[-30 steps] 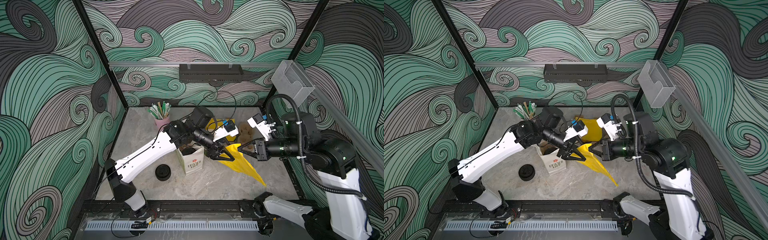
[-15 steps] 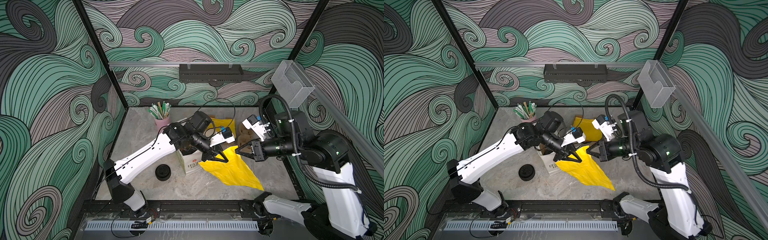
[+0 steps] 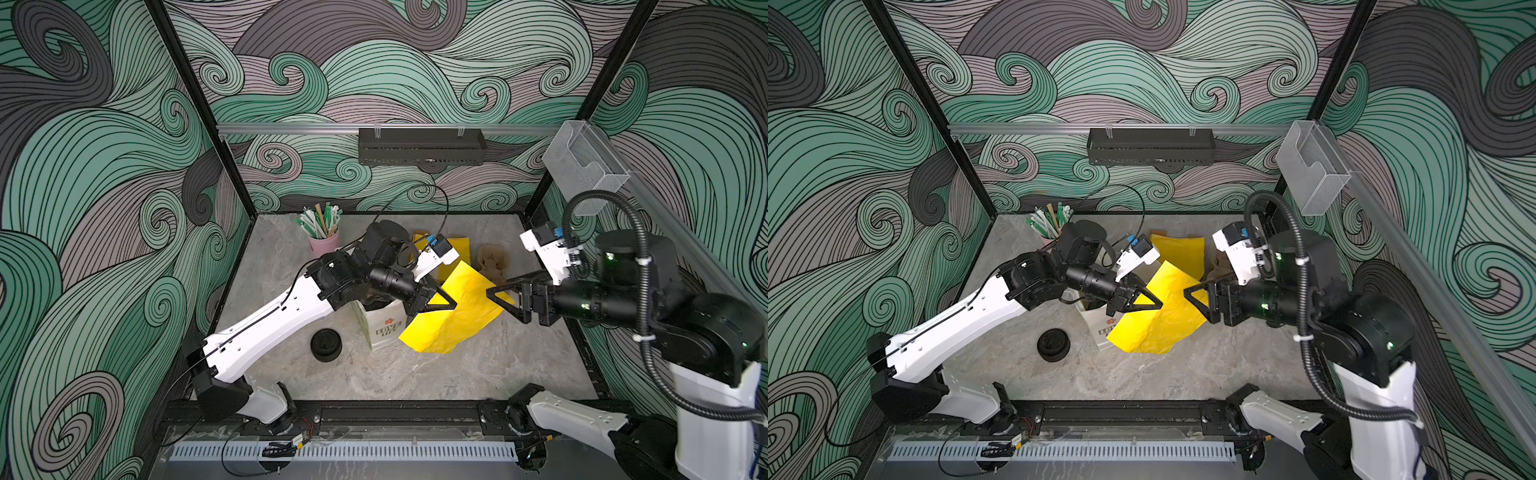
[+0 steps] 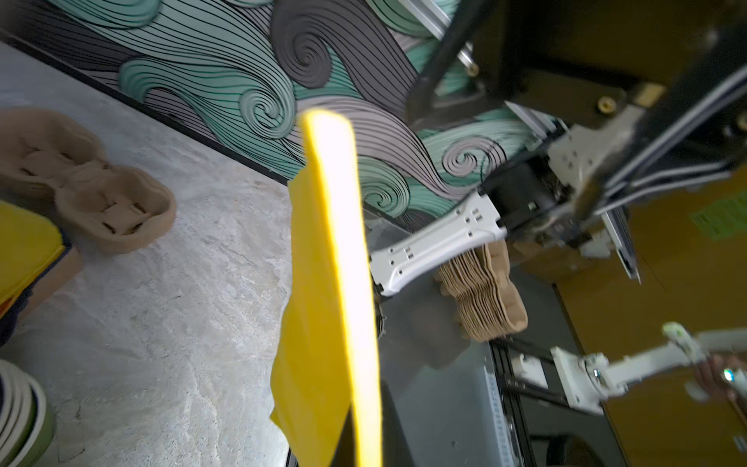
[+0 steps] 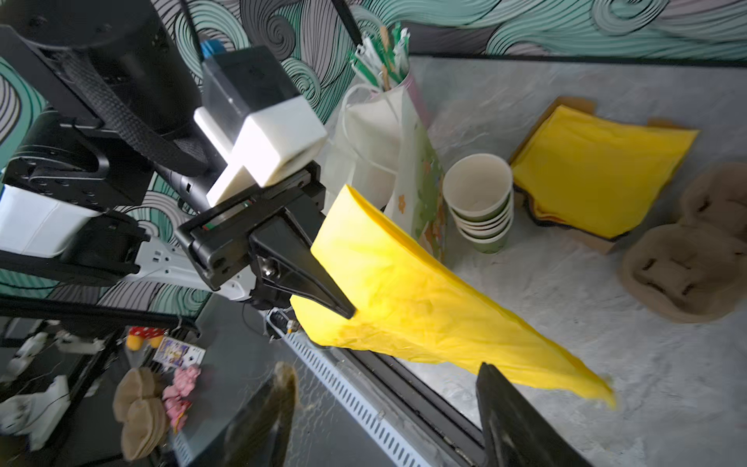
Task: Pack a coffee takeout order
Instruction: Fold the napkin.
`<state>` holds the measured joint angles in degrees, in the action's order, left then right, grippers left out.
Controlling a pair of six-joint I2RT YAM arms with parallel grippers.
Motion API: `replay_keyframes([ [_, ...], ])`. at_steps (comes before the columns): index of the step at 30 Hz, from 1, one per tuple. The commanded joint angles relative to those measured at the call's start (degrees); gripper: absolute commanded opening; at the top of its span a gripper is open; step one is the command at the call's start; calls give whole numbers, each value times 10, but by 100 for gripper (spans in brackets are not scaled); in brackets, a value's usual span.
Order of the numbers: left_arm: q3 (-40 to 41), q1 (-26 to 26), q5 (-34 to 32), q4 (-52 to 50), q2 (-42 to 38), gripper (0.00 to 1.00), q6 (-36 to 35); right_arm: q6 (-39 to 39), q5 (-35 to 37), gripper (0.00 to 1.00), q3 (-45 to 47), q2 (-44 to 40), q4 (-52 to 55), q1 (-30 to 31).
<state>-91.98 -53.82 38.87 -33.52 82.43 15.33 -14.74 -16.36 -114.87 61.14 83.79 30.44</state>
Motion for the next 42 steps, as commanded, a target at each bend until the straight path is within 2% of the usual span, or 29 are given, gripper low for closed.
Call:
replay_keyframes([
  [1, 9, -4, -95, 57, -39, 0, 118, 25, 74, 72, -11, -16, 6, 4],
  [7, 55, -2, -184, 140, -83, 0, 203, -14, -25, 72, 65, -14, -35, 4],
  [11, 66, -1, -197, 194, -92, 0, 249, -86, -113, 74, 161, -38, -145, 5],
  [13, 66, -1, -204, 208, -91, 0, 268, -126, -141, 80, 198, -54, -204, 5],
  [17, 70, -1, -205, 250, -88, 0, 303, -190, -173, 90, 268, -86, -308, 6],
  [20, 76, -1, -205, 285, -83, 0, 328, -213, -189, 95, 307, -95, -349, 10],
  [21, 77, -1, -205, 295, -82, 0, 335, -218, -192, 99, 316, -95, -357, 13],
  [24, 80, -1, -207, 316, -77, 0, 349, -224, -191, 99, 330, -90, -379, 30],
  [28, 80, -1, -214, 332, -69, 0, 358, -230, -191, 93, 340, -81, -404, 46],
  [32, 84, -1, -216, 354, -58, 0, 372, -231, -188, 81, 343, -70, -416, 57],
  [36, 86, -1, -220, 359, -55, 0, 376, -228, -177, 62, 342, -68, -419, 61],
  [42, 101, -1, -242, 366, -62, 0, 368, -217, -154, 25, 341, -74, -403, 61],
])
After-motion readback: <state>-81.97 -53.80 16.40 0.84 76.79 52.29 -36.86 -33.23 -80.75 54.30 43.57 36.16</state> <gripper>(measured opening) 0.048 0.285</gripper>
